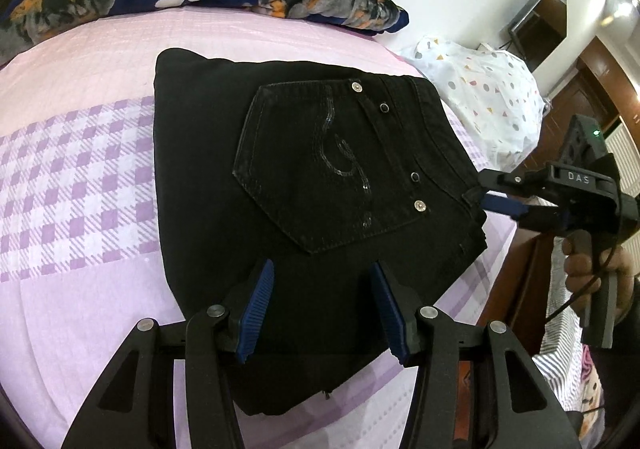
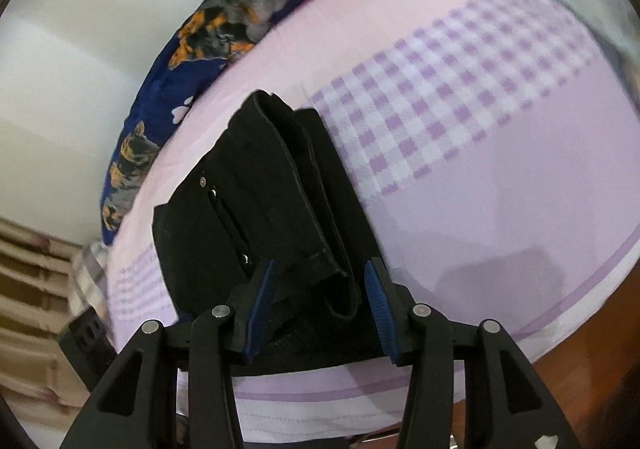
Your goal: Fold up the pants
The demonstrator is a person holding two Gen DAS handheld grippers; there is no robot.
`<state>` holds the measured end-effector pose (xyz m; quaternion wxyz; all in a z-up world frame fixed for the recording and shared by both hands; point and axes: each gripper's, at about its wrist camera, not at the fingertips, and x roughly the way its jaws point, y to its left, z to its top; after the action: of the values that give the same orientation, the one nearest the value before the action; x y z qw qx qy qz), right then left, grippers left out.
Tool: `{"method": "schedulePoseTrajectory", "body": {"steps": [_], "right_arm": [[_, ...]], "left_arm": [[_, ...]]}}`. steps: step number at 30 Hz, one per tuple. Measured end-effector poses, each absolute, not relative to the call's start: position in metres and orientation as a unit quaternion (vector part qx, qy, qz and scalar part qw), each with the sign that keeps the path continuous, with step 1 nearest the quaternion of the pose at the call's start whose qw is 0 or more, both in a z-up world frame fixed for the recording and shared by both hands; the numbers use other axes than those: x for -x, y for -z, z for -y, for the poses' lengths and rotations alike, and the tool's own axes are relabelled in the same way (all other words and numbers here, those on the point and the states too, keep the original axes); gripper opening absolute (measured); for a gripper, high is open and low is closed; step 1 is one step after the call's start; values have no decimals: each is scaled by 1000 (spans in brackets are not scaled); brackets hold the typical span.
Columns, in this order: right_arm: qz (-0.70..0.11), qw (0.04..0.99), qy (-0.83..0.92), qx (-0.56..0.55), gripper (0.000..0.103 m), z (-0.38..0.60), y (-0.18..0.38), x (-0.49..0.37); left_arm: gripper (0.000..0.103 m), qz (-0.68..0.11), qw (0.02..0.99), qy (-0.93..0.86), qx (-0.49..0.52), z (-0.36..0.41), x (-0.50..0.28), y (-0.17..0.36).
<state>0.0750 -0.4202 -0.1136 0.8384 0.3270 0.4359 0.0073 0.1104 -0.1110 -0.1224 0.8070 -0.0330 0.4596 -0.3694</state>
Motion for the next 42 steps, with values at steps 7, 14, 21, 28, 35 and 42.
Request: {"method": "schedulePoseTrajectory", "body": {"steps": [7, 14, 21, 28, 35, 42], "right_arm": [[-421, 846, 3, -329, 16, 415, 116, -80], [-385, 869, 7, -312, 13, 406, 90, -48], [-414, 855, 42, -310, 13, 417, 132, -48], [-419, 848, 37, -321, 27, 421, 126, -53], [-402, 864, 51, -299, 28, 425, 103, -59], [-361, 897, 59, -247, 28, 421, 70, -93]], "left_arm": [[52, -459, 809, 366, 31, 110, -108, 123], [52, -465, 799, 381, 19, 112, -99, 115], [52, -469, 793, 389, -2, 117, -91, 120], [52, -469, 798, 377, -19, 124, -90, 121], [52, -465, 804, 370, -36, 127, -87, 121], [53, -464, 805, 367, -41, 132, -88, 122]]}}
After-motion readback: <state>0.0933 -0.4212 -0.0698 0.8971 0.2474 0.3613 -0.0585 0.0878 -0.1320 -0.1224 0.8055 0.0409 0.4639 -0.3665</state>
